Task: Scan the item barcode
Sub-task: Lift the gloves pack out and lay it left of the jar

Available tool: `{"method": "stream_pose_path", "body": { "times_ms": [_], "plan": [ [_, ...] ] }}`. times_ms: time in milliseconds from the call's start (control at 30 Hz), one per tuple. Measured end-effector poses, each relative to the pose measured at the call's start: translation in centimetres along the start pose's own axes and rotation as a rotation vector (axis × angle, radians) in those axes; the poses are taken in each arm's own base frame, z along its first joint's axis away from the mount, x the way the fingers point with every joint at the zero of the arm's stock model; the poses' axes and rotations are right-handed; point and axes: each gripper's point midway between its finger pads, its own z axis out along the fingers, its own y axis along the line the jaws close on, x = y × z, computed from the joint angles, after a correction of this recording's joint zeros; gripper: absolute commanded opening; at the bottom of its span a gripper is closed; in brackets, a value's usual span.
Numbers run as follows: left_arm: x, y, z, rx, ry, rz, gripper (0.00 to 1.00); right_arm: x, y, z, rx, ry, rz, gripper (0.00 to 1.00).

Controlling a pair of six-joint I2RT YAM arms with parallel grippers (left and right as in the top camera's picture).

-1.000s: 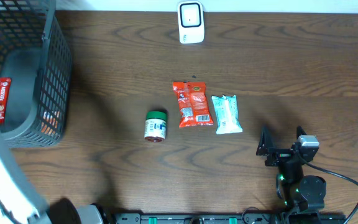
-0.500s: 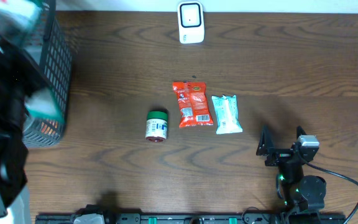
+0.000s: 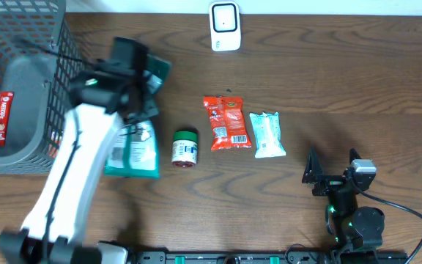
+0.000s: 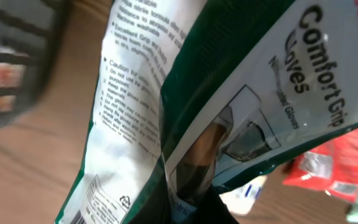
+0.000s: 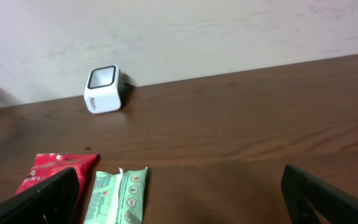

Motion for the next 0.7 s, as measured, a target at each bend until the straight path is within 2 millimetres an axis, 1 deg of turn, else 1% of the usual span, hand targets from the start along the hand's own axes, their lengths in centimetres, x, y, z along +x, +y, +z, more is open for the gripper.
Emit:
{"method": "stream_pose_path", "body": {
  "times_ms": [67,167,333,467,600,633,700],
  "plan": [
    [0.2,-0.9,2.2,-0.015,0.034,0.01,0.07,0.0,0.0,0.0,0.0,0.0,0.0,0.99],
    [0.4,-1.6,5.2,-0.048,0.082,0.018,0.07,0.0,0.0,0.0,0.0,0.0,0.0,0.99],
    [1.1,-2.0,9.1,-0.098,0.154,0.02,0.07,0.0,0.0,0.0,0.0,0.0,0.0,0.99],
    [1.6,-2.0,11.0,-0.124,0.192,0.025,0.07,0.0,0.0,0.0,0.0,0.0,0.0,0.99],
    [1.8,-2.0,11.8,-0.134,0.206,0.025,0.08,0.0,0.0,0.0,0.0,0.0,0.0,0.99],
    [1.8,-2.0,11.8,-0.134,0.206,0.024,0.15,0.0,0.0,0.0,0.0,0.0,0.0,0.99],
    [1.8,-2.1,11.8,-0.131,0.206,0.021,0.55,0.0,0.0,0.0,0.0,0.0,0.0,0.99]
  ]
}}
